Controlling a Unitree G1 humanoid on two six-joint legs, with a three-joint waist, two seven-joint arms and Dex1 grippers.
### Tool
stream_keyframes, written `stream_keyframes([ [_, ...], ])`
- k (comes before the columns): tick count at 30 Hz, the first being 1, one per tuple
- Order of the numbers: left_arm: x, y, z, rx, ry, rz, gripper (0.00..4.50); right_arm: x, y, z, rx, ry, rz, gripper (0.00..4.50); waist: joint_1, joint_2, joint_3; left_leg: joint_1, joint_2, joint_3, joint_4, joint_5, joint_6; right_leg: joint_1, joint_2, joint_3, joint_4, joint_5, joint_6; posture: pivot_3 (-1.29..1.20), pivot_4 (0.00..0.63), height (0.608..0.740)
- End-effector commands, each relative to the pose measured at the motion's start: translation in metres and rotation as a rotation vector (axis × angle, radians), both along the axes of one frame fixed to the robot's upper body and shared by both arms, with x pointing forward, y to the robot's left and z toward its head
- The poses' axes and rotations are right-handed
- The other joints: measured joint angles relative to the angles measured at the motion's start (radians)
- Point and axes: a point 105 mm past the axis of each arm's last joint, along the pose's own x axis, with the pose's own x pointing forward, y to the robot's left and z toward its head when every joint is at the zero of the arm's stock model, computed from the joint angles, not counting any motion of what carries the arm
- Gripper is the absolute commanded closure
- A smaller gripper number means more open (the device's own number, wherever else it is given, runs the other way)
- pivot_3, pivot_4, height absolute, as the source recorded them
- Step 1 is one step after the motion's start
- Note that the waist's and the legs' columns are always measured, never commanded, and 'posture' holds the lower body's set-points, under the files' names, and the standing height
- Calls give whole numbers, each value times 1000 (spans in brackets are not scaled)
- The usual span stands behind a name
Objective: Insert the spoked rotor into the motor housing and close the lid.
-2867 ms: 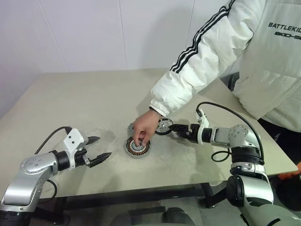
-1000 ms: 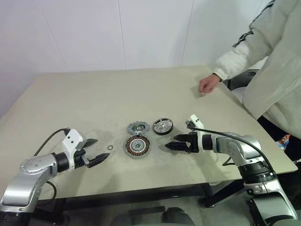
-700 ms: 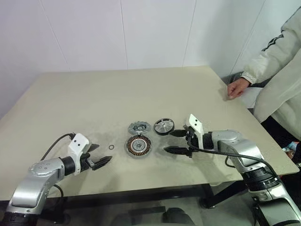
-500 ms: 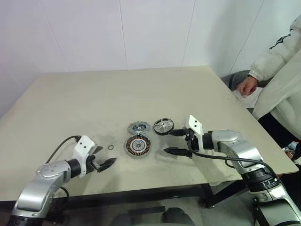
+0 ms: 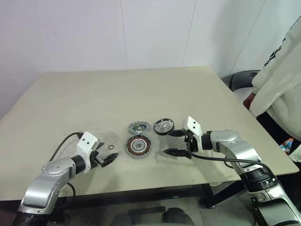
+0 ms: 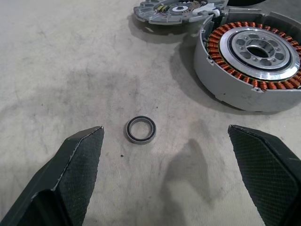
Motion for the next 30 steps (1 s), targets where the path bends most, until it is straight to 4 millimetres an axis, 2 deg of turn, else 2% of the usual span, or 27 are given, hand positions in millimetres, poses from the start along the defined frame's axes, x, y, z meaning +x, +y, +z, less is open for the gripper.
stream_keyframes([
  [1,7,-2,4,17,-31,4,0,0,7,10,16,-49,41,40,1,0,0,0,0,0,0,0,0,0,0,0,0,0,0,0,0,740],
  [11,17,-6,-4,47,-44,-2,0,-3,6,10,15,-53,50,40,3,0,0,0,0,0,0,0,0,0,0,0,0,0,0,0,0,740],
  [30,12,-1,-21,49,33,19,0,2,0,10,11,-30,27,40,3,0,0,1,0,0,0,0,0,1,0,0,0,0,0,0,0,740],
])
